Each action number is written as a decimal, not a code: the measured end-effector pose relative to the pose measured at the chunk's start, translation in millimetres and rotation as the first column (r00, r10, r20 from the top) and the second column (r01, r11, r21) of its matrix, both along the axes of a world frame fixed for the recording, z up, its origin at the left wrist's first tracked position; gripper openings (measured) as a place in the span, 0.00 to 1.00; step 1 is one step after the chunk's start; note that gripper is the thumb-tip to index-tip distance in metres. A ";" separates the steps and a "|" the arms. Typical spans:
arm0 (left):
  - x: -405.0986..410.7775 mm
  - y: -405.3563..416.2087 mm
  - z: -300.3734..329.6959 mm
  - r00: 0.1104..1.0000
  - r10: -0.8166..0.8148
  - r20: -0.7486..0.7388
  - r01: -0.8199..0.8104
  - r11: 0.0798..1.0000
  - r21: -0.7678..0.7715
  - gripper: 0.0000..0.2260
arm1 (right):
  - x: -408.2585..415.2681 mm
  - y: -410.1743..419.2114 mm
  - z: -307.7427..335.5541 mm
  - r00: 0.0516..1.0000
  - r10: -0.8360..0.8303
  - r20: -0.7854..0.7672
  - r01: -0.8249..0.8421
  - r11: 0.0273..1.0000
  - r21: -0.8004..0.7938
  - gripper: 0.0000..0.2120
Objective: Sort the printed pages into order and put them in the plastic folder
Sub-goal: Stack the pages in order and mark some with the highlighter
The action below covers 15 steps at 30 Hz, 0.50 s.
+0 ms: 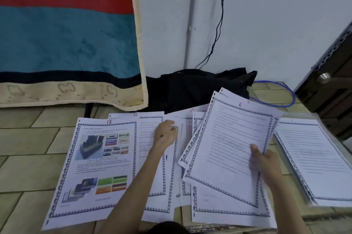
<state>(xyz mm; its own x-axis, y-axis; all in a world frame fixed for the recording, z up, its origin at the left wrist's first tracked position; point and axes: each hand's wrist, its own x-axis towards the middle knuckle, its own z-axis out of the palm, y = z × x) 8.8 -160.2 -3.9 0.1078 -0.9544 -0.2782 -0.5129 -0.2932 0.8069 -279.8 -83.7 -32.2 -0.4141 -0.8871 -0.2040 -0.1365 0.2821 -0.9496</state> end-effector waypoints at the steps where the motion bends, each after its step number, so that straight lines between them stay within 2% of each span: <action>1: 1.4 -2.1 -2.2 0.999 0.018 0.027 -0.018 1.000 -0.007 0.17 | 0.4 -0.3 -4.1 1.000 -0.012 0.011 0.012 1.000 0.022 0.10; 6: -0.2 -14.9 -12.9 0.983 0.087 -0.160 -0.061 0.985 0.160 0.18 | 1.1 -5.9 -21.3 0.997 -0.067 0.022 0.065 0.995 0.080 0.13; 8: -3.7 -11.8 -13.5 0.979 0.067 -0.194 -0.036 0.987 0.158 0.17 | 1.9 -5.8 -18.8 0.998 -0.065 0.021 0.063 0.993 0.104 0.13; 9: -5.8 -9.3 -16.0 0.987 0.008 -0.158 0.008 0.995 0.100 0.17 | 2.0 -5.8 -17.5 0.998 -0.058 0.024 0.055 0.992 0.113 0.12; 10: -7.5 -7.1 -19.8 0.996 -0.066 -0.054 0.067 0.998 0.015 0.17 | 1.3 -6.1 -17.9 0.998 -0.054 0.032 0.050 0.992 0.112 0.11; 12: -9.5 -1.8 -23.3 0.943 -0.209 0.259 0.234 0.969 -0.073 0.17 | 1.0 -5.4 -17.2 0.996 -0.065 0.054 0.058 0.992 0.108 0.11; 13: -8.2 -0.6 -25.7 0.887 -0.251 0.389 0.288 0.957 -0.039 0.18 | 1.2 -4.6 -17.0 0.996 -0.074 0.052 0.068 0.992 0.109 0.11; 15: -2.9 -0.3 -28.8 0.814 -0.286 0.506 0.296 0.953 0.062 0.23 | 1.1 -3.0 -17.1 0.997 -0.077 0.023 0.074 0.993 0.094 0.10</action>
